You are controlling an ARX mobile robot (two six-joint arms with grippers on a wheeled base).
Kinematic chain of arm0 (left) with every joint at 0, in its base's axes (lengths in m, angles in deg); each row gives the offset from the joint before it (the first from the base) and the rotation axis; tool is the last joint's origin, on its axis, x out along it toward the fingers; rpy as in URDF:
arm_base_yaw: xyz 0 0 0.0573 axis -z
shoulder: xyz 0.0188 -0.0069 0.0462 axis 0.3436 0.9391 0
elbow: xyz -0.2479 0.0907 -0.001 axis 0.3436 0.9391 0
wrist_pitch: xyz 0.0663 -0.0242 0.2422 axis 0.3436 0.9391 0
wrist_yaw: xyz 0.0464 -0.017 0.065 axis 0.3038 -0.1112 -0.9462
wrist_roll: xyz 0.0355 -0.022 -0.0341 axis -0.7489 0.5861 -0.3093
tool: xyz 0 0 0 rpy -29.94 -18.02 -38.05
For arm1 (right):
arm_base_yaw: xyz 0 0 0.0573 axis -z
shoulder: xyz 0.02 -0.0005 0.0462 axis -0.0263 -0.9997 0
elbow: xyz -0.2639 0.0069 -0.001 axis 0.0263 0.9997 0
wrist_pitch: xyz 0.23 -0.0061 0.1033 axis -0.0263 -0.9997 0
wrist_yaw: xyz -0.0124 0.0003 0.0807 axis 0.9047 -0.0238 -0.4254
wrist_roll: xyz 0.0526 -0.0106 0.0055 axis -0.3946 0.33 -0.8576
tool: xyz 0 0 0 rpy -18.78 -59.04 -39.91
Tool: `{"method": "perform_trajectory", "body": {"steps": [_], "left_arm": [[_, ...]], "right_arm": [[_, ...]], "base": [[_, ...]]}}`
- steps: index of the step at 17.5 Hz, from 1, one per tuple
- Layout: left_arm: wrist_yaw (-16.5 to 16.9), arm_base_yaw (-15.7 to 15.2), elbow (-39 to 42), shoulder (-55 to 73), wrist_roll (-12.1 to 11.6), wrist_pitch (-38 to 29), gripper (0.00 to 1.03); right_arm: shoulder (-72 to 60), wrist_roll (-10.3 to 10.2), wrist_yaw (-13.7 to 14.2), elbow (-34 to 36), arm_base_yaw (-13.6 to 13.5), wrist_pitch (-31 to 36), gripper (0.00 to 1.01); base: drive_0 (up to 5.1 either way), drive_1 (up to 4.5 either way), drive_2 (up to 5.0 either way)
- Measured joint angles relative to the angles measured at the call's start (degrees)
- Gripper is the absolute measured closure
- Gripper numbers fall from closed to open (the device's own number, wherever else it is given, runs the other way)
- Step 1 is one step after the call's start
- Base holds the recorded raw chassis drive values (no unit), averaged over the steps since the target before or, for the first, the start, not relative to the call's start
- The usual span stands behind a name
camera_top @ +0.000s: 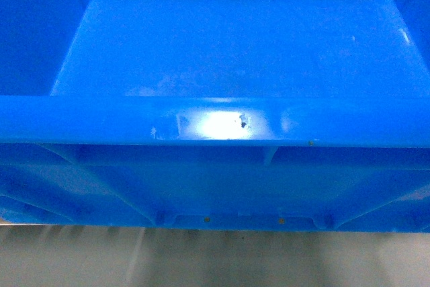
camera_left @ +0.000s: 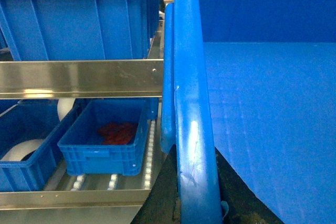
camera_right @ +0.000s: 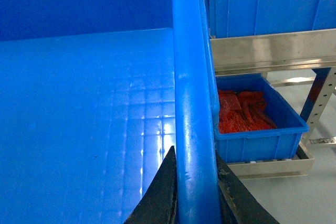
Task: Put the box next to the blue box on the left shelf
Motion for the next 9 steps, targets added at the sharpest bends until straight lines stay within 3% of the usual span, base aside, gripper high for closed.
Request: {"method": "perform_trajectory", "body": {"steps": [9], "left_arm": [[0.0,0.0,0.0,0.0,0.0,-0.2,0.95]], "right_arm": [[0.0,0.0,0.0,0.0,0.0,0.0,0.92]], "base": [[0.0,0.00,0.0]]}}
